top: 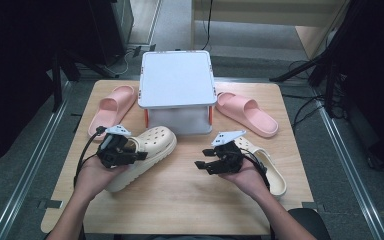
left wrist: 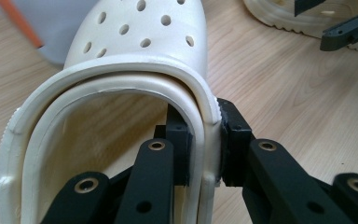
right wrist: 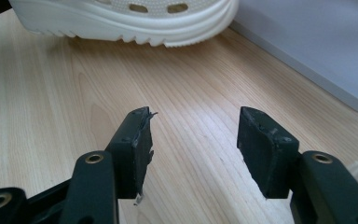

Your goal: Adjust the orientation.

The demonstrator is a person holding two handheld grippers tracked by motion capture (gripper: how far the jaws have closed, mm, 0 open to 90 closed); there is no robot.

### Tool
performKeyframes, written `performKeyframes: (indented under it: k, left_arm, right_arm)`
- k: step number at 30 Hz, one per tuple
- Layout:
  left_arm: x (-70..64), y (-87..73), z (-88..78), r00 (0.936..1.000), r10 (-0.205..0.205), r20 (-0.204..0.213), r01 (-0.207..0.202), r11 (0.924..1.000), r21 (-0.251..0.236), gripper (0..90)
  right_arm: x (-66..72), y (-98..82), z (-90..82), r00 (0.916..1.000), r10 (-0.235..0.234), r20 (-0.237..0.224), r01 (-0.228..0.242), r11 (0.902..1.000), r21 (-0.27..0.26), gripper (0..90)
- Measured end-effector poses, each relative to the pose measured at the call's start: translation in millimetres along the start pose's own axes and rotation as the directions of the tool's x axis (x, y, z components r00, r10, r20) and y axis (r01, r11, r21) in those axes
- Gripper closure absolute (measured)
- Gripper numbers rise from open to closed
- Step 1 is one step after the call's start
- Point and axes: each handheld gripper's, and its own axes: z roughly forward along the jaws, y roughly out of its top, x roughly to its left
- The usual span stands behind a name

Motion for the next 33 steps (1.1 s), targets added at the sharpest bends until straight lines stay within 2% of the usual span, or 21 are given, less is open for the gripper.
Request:
performKeyframes:
  k: [5,10,15,22,29,31,33]
  left_arm:
    - [-9.8,9.9,13.4,0.9985,0.042,0.034,-0.043,0.999,0.015,77.5]
    - [-19.2,21.8,28.4,0.9938,0.079,0.079,-0.081,0.9965,0.022,77.4]
    - [-30.3,28.4,43.1,0.9888,0.109,0.102,-0.112,0.9935,0.023,77.3]
    - [-36.5,25.1,58.1,0.9845,0.131,0.117,-0.138,0.9886,0.059,77.0]
    - [-39.8,17.4,62.1,0.9782,0.154,0.139,-0.167,0.9826,0.082,76.0]
    - [-41.2,16.1,62.6,0.9745,0.164,0.154,-0.18,0.979,0.096,71.8]
    - [-42.3,15.4,61.8,0.9726,0.168,0.161,-0.184,0.9786,0.092,68.0]
  right_arm:
    - [-0.6,-5.8,-6.6,0.9996,0.018,0.022,-0.018,0.9998,-0.006,45.4]
    - [-1.6,-12.4,-13.4,0.9983,0.036,0.046,-0.036,0.9992,-0.019,45.3]
    - [-1.4,-17.4,-19.6,0.9964,0.051,0.067,-0.049,0.9984,-0.029,45.2]
    - [2.5,-21.4,-20.3,0.9958,0.054,0.074,-0.052,0.9983,-0.024,45.2]
    - [6.2,-21.3,-15.5,0.997,0.042,0.066,-0.041,0.9991,-0.014,45.3]
    - [6.8,-20.9,-13.5,0.9973,0.038,0.063,-0.037,0.9992,-0.012,45.3]
    - [8.0,-20.4,-12.1,0.9973,0.04,0.062,-0.039,0.9992,-0.007,45.3]
